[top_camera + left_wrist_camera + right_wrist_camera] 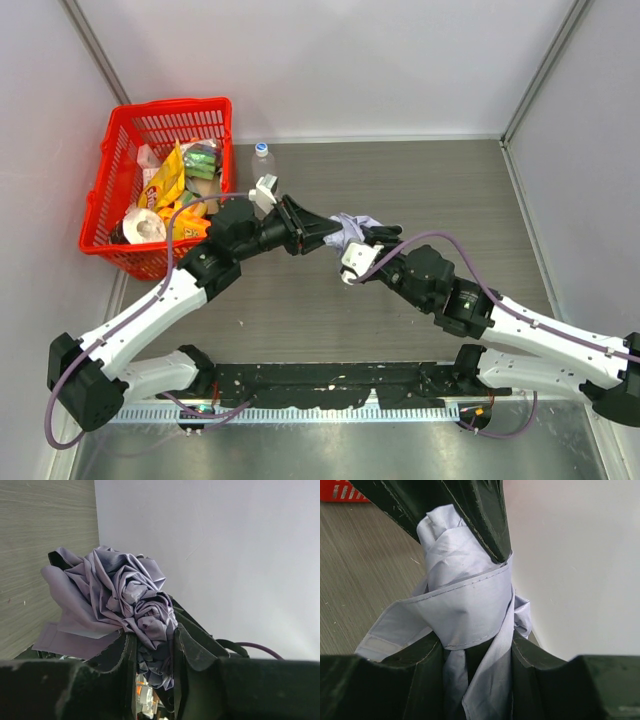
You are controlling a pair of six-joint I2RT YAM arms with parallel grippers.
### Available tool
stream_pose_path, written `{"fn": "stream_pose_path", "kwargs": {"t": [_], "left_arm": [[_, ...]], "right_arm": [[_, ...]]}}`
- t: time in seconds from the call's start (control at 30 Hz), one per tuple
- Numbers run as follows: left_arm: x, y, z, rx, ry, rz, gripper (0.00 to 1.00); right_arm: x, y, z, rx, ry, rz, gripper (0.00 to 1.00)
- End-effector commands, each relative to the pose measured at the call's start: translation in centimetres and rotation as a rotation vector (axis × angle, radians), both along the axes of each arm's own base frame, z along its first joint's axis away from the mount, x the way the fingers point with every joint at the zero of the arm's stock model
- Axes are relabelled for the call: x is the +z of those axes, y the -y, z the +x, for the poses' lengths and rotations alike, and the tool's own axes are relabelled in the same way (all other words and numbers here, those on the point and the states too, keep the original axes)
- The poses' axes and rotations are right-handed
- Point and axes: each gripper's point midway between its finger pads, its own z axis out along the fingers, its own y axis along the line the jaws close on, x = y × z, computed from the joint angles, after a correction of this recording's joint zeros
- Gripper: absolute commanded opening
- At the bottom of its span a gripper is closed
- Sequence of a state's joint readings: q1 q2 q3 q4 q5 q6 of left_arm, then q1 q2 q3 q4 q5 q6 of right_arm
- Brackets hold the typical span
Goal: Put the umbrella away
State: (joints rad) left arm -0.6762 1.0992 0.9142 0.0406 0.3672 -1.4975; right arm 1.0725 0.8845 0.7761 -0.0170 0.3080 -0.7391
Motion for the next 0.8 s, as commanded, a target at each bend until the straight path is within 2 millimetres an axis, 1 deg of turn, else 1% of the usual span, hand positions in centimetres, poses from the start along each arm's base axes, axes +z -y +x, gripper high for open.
{"fn": "stream_pose_path", "kwargs": {"t": [0.0,0.03,0.07,0.1,0.13,0.17,0.2,0.23,0.27,0.3,0.4,0.53,0.6,0.63,0.67,0.73,0.77], "left_arm": [[3.6,-0.8,1.5,0.081,0.233,-0.038,0.00],[3.9,-1.0,1.5,0.090,0.260,-0.033,0.00],[4.2,-1.2,1.6,0.098,0.293,-0.036,0.00],[4.6,-1.3,1.5,0.102,0.319,-0.038,0.00],[4.6,-1.4,1.5,0.110,0.331,-0.036,0.00],[5.0,-1.7,1.5,0.115,0.363,-0.049,0.00],[5.2,-1.8,1.6,0.122,0.385,-0.058,0.00],[5.3,-2.0,1.7,0.130,0.396,-0.061,0.00],[5.6,-2.0,1.6,0.133,0.417,-0.071,0.00],[5.7,-2.2,1.7,0.138,0.433,-0.072,0.00],[5.8,-2.6,2.1,0.156,0.474,-0.061,0.00],[6.8,-3.6,2.7,0.207,0.553,-0.079,0.00],[7.6,-4.0,3.0,0.225,0.606,-0.096,0.00],[8.0,-4.2,3.2,0.233,0.632,-0.101,0.00],[8.8,-4.4,3.3,0.243,0.673,-0.115,0.00],[9.7,-4.7,3.6,0.254,0.730,-0.104,0.00],[10.0,-4.7,3.7,0.254,0.759,-0.099,0.00]], "right_arm": [[5.1,-1.0,-1.1,0.047,0.054,0.183,0.04],[4.4,-0.6,-0.7,0.010,0.046,0.189,0.16],[4.4,0.1,-0.4,-0.030,0.036,0.214,0.25],[3.6,0.3,-0.3,-0.045,0.021,0.214,0.40],[3.5,0.9,-0.1,-0.081,0.007,0.242,0.48],[2.8,1.2,0.0,-0.106,-0.011,0.252,0.57],[2.5,1.8,0.1,-0.139,-0.022,0.269,0.60],[2.3,2.1,0.1,-0.151,-0.047,0.300,0.66],[2.1,2.5,0.0,-0.164,-0.060,0.315,0.68],[2.1,2.6,-0.2,-0.168,-0.083,0.344,0.72],[1.5,3.2,-0.7,-0.181,-0.151,0.346,0.75],[0.3,3.8,-1.6,-0.205,-0.273,0.333,0.77],[0.0,3.9,-2.1,-0.214,-0.332,0.345,0.79],[-0.2,3.8,-2.2,-0.229,-0.376,0.382,0.79],[-0.2,4.1,-2.4,-0.242,-0.403,0.387,0.79],[0.2,4.5,-2.6,-0.301,-0.480,0.475,0.79],[0.0,4.6,-2.8,-0.350,-0.550,0.546,0.80]]}}
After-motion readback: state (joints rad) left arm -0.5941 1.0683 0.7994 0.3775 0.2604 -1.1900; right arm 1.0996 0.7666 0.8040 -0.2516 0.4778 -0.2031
